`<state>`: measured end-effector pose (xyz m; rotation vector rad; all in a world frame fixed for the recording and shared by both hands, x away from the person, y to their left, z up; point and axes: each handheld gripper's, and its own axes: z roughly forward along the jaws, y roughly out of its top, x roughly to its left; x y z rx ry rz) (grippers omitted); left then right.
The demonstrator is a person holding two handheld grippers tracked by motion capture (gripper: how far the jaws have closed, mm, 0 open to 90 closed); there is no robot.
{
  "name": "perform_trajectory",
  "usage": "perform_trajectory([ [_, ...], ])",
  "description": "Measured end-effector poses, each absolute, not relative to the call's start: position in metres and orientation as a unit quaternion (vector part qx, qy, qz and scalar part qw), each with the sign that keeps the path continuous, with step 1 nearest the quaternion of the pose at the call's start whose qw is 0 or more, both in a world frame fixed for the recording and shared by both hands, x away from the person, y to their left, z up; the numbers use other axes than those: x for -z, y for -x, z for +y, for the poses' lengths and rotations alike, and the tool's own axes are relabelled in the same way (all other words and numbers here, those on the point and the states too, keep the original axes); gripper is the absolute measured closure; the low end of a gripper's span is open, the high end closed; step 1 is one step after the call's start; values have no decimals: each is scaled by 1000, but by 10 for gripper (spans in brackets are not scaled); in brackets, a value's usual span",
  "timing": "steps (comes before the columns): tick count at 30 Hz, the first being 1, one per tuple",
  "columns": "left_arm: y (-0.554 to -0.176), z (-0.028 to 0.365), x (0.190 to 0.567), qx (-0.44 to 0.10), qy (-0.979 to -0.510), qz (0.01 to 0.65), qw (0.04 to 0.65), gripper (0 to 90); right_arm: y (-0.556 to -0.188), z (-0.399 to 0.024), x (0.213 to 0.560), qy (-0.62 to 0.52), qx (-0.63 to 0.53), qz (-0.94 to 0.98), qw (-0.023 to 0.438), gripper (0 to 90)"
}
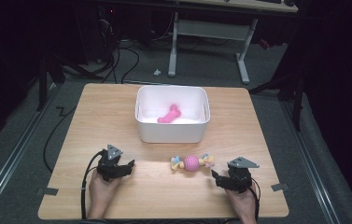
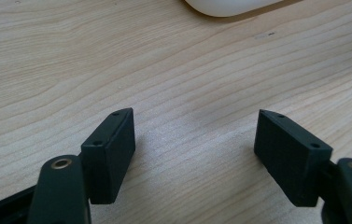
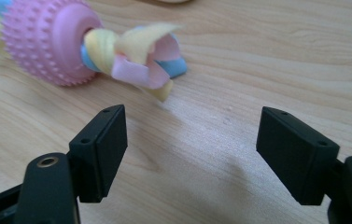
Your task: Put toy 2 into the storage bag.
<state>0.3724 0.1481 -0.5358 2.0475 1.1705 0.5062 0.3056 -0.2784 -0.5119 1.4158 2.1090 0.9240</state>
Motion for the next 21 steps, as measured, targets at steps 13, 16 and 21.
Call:
perform_trajectory([
  [13,-372,148,536,-195,-793,453,357,289,-293,-266,482,-468,-367,775,214,279],
  [16,-372,148,536,-195,-793,453,357,288,-294,-261,477,-455,-371,782,210,281],
  [21,-372,148,536,-195,-794,453,357,287,-299,-249,469,-432,-365,798,207,280],
])
